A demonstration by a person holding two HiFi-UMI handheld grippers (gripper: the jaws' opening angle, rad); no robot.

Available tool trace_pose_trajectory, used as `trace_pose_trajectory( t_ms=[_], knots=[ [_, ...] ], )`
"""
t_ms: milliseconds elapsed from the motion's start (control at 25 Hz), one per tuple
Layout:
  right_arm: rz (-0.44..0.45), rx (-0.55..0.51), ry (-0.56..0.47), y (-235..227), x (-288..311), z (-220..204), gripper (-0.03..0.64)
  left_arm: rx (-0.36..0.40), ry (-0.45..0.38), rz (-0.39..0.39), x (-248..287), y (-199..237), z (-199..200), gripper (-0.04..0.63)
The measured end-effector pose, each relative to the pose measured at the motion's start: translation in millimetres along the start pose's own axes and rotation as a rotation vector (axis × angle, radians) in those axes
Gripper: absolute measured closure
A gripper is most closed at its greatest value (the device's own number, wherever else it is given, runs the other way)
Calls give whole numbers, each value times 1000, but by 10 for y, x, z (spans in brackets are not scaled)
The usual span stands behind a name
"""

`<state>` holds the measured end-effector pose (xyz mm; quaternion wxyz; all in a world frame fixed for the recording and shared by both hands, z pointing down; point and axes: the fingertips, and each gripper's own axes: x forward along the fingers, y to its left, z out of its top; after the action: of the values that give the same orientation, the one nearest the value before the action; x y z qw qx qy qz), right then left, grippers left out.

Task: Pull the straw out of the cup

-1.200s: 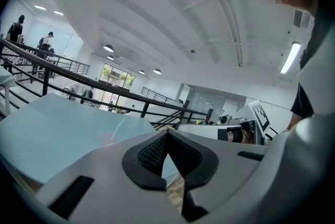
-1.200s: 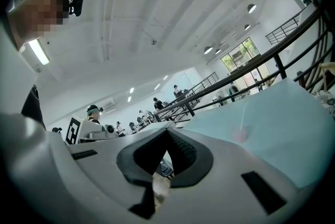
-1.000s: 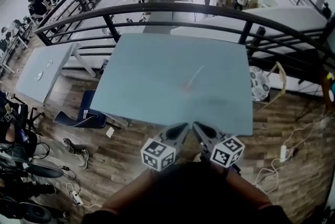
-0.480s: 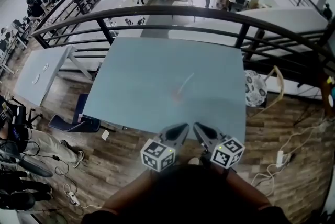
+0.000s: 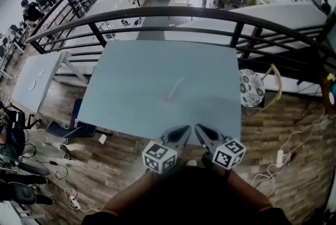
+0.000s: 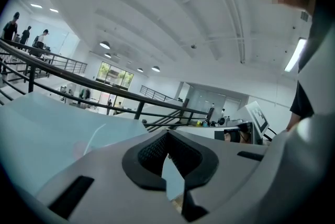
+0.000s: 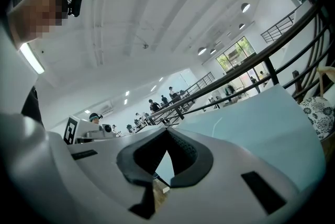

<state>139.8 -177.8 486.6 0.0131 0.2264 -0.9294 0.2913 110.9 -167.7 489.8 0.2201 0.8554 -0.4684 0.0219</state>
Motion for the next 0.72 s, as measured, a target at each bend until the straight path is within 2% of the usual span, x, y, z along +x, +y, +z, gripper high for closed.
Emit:
trace_pose_trajectory(
  t_ms=[400,720],
  knots=[
    [-45,7,-29,-70,389,203,606,9,18,-44,106,412,247,584],
    [-95,19,-67,-77,770,338,606,28,35,-108,113,738,473,584]
  ],
)
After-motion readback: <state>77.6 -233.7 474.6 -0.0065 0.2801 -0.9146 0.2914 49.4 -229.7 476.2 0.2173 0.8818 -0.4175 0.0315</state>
